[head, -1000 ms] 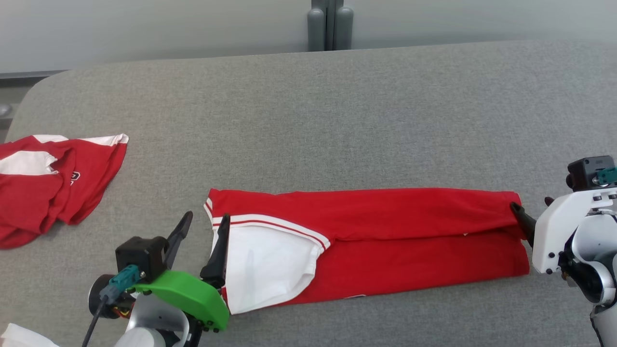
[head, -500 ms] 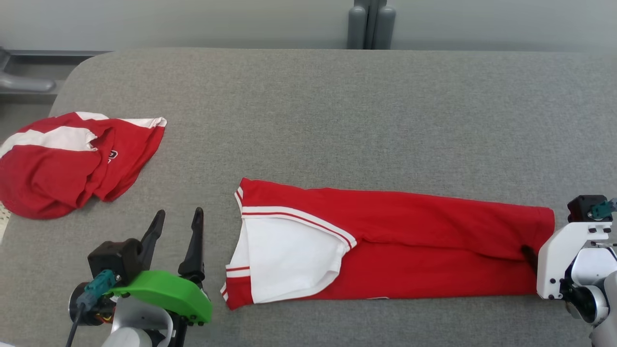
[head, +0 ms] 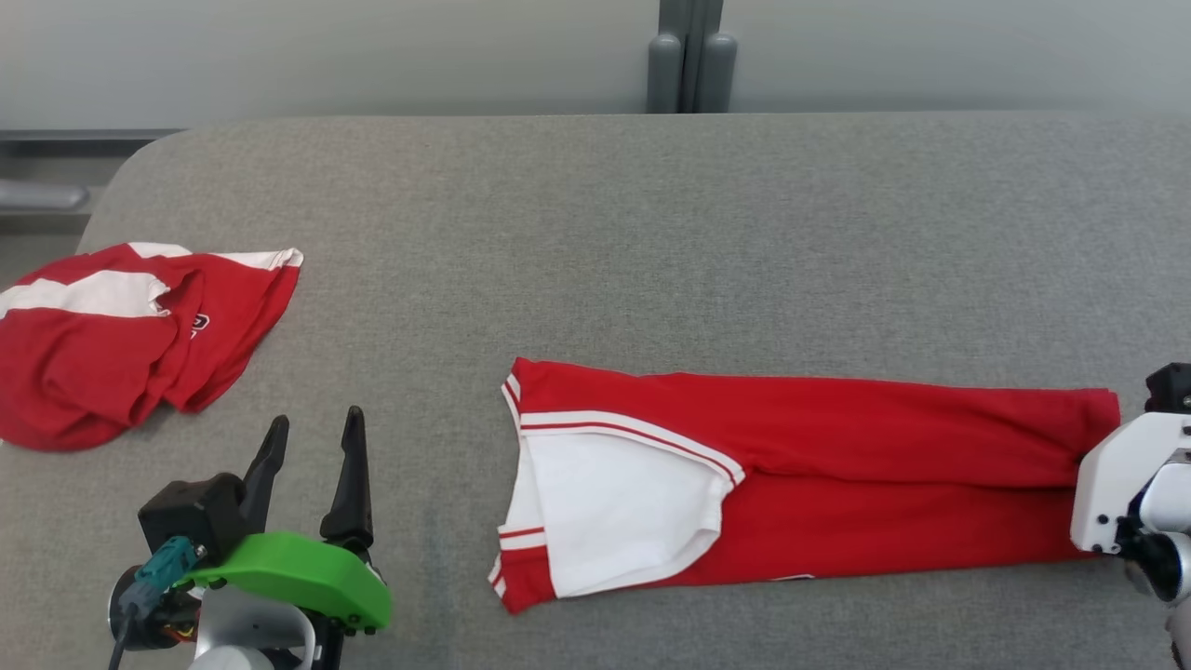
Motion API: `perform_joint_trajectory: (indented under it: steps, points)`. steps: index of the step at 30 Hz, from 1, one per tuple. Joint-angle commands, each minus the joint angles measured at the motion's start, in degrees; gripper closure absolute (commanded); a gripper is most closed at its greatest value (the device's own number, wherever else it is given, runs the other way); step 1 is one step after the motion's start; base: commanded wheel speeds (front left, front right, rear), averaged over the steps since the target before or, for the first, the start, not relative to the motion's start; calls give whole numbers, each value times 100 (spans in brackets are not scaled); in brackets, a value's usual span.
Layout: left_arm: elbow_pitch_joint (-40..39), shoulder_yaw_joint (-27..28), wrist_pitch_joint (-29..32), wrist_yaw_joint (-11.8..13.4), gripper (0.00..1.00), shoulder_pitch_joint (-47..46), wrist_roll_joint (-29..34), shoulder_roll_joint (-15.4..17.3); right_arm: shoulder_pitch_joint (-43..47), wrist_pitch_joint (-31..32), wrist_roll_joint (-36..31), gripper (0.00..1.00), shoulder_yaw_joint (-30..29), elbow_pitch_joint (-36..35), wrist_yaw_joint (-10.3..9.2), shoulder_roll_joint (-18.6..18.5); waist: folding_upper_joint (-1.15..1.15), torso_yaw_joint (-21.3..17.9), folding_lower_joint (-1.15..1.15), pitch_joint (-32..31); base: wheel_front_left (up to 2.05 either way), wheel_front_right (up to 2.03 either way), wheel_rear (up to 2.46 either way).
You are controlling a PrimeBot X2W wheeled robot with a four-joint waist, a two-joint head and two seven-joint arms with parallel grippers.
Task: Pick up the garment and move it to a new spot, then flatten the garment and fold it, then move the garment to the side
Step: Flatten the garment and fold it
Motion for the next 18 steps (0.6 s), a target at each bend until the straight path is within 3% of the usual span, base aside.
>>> perform_joint_trajectory:
  steps: [1,8,12,18]
  points:
    - [-22,40,-29,37,0,81,-48,41,-22,-33,1,100,-81,-32,-14,-122,0,-194,0,-111,0,0,0]
    - [-10,80,-43,75,0,180,-120,24,147,48,92,100,-459,-412,-13,-374,0,-545,0,-218,0,0,0]
    - [0,64,-29,74,0,218,-149,20,166,106,309,100,-311,-860,-13,-187,0,-692,0,-267,0,0,0]
    - [27,30,-31,47,0,207,-173,6,350,509,822,100,255,-2123,-12,122,0,-726,0,-309,0,0,0]
